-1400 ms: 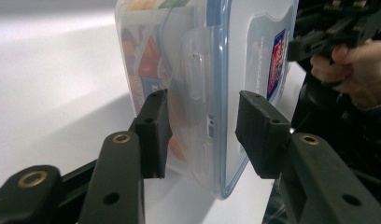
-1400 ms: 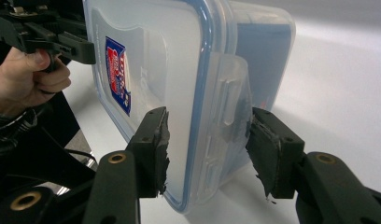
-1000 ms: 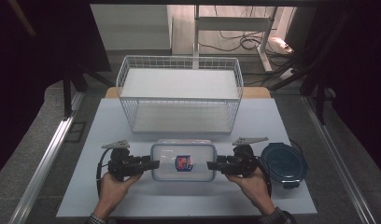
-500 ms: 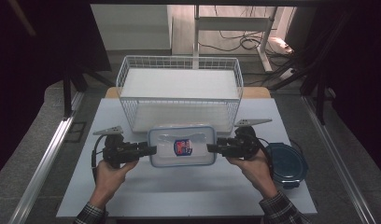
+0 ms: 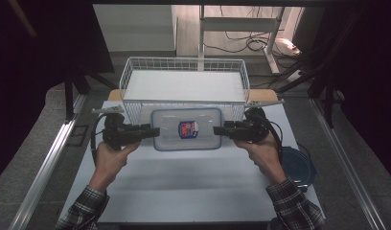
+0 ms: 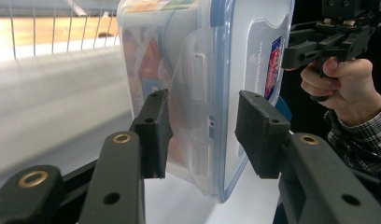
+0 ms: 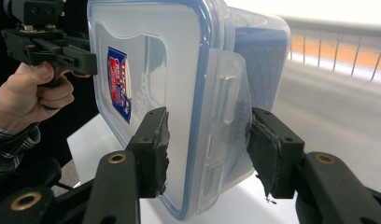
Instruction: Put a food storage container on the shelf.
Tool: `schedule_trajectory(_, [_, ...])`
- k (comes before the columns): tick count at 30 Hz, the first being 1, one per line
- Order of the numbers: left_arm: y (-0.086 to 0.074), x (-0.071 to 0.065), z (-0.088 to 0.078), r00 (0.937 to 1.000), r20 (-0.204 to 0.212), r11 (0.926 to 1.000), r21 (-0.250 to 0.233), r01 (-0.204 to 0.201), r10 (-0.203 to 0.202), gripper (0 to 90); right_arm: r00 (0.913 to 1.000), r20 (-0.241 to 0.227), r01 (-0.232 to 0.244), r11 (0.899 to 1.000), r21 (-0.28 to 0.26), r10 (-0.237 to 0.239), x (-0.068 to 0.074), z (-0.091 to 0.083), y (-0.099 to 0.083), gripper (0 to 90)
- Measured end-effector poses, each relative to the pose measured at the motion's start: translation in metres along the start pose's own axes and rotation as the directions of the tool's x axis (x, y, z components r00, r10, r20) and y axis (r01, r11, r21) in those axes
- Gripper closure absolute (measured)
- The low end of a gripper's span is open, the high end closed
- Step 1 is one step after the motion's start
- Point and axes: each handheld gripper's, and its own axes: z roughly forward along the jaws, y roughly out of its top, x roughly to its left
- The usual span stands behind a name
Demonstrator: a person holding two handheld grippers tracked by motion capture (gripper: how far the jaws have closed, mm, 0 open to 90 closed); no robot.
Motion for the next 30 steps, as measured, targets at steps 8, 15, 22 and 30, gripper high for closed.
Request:
schedule_trajectory(8, [0.033, 0.007, -0.003, 0.9999, 0.005, 0.9998, -0.017, -0.010, 0.010, 55.3, 0.9999, 0.013, 0.003, 1.000, -0.031, -0.003, -0.002, -0.002, 0.031, 49.3])
schedule_trajectory(15, [0.062, 0.013, -0.008, 0.9996, 0.005, 0.9990, -0.035, -0.028, 0.028, 55.3, 0.9998, 0.016, 0.008, 0.998, -0.064, -0.007, -0.006, -0.001, 0.058, 49.3])
schedule_trajectory(22, [0.091, 0.024, -0.006, 0.9994, 0.013, 0.9985, -0.044, -0.031, 0.031, 55.2, 0.9995, 0.030, 0.010, 0.996, -0.087, -0.008, -0.011, -0.001, 0.085, 49.4])
schedule_trajectory(30, [0.115, 0.040, 0.000, 0.9997, -0.005, 0.9989, -0.042, -0.023, 0.022, 54.7, 0.9992, 0.034, -0.018, 0.995, -0.095, 0.021, -0.026, 0.009, 0.103, 49.3])
